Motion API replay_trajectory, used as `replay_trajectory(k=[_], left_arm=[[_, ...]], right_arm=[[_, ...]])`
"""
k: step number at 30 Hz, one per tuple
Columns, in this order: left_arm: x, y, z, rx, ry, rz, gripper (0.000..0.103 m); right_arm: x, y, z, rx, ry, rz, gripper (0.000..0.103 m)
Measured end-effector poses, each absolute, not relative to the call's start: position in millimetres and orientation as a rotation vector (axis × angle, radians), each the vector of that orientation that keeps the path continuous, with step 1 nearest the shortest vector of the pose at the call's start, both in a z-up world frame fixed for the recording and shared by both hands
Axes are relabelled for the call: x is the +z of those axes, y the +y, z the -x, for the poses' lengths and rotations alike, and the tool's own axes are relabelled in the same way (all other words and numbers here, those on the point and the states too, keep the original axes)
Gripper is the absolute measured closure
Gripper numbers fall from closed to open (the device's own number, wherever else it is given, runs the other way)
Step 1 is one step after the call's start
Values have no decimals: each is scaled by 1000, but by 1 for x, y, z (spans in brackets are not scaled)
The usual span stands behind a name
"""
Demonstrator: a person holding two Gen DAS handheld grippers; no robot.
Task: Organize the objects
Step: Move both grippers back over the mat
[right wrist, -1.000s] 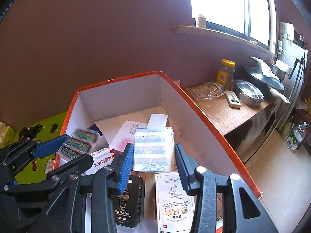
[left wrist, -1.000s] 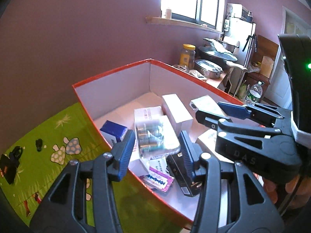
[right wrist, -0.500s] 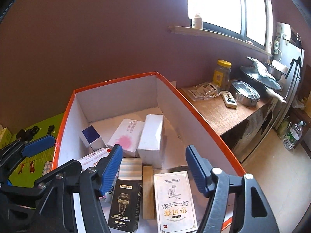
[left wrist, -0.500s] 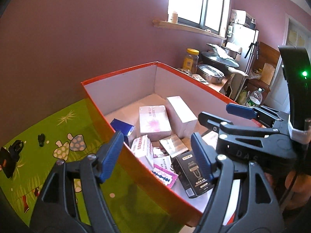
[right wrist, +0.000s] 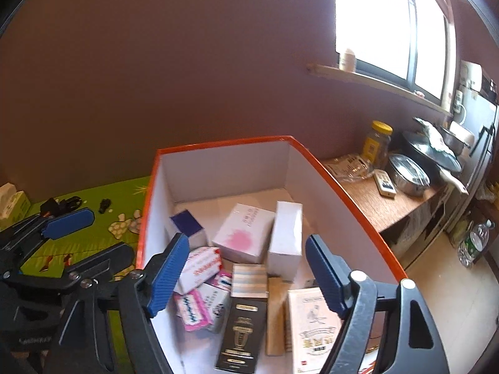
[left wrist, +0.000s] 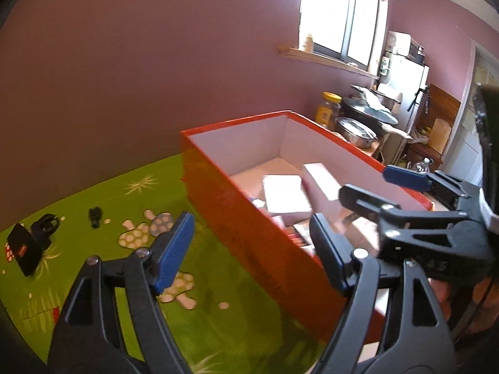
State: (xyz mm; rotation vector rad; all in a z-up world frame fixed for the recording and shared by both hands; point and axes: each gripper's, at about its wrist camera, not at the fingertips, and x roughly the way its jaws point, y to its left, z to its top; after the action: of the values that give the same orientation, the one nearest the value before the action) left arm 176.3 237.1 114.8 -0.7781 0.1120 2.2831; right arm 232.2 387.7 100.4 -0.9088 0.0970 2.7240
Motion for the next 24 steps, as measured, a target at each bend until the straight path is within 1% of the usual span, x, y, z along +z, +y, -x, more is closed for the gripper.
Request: replay_trajectory(k=[8, 12, 21, 24], left_arm=[[108, 182, -152, 2367, 63, 807, 23], [102, 152, -139, 2408, 26, 838, 23], [86, 79, -108, 2522, -57, 922, 19], [81, 55, -96, 2572, -73, 956, 17]], right_arm=[[104, 343, -215, 2792, 29, 948, 21], [106, 317, -205, 2825, -34, 968, 21], [98, 263, -184, 2908, -113, 1041, 21], [91, 244, -176, 2932, -159, 1069, 21]])
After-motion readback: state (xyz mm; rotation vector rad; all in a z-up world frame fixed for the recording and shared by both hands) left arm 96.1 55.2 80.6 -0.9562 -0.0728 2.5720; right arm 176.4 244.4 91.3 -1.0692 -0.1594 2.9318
